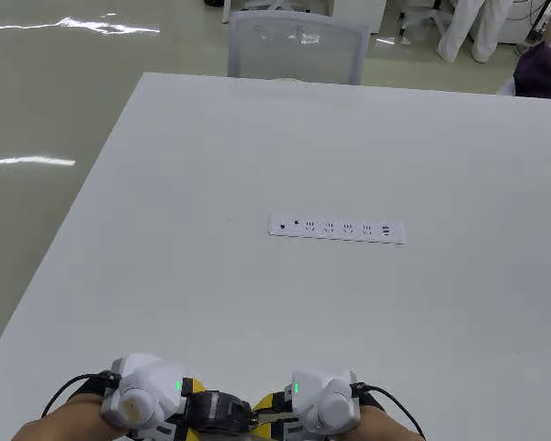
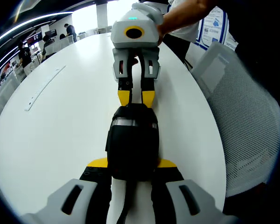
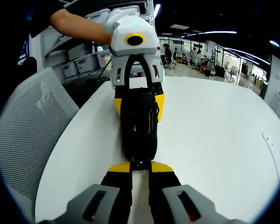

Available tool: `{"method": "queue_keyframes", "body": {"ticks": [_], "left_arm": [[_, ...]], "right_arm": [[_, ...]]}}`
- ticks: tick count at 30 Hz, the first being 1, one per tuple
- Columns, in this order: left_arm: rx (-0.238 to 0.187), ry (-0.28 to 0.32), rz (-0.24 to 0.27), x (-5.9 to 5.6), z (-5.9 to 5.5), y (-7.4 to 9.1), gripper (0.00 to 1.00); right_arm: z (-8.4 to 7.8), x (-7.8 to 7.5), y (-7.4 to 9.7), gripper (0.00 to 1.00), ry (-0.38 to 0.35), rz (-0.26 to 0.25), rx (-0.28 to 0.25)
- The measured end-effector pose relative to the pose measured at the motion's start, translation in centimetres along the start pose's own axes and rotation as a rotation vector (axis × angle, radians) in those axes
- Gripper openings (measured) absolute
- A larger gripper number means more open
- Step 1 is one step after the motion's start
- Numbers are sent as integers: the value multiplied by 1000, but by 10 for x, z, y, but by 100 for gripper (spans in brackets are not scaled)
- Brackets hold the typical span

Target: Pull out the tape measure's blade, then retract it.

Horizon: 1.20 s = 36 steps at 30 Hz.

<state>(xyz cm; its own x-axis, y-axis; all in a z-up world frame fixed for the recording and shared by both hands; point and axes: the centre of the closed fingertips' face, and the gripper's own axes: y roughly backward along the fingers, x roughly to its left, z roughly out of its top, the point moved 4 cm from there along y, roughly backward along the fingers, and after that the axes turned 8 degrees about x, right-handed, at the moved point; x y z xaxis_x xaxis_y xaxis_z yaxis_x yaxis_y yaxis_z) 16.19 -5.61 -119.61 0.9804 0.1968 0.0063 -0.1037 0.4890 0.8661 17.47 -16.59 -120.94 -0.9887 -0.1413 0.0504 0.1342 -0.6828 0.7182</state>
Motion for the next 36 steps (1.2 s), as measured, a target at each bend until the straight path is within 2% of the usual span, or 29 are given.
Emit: {"method": "queue_keyframes", "body": {"ticks": [36], "left_arm": [[-2, 5, -6, 0, 0, 0, 28]], "right_arm": [[-9, 1, 13, 10, -21, 1, 15]]}}
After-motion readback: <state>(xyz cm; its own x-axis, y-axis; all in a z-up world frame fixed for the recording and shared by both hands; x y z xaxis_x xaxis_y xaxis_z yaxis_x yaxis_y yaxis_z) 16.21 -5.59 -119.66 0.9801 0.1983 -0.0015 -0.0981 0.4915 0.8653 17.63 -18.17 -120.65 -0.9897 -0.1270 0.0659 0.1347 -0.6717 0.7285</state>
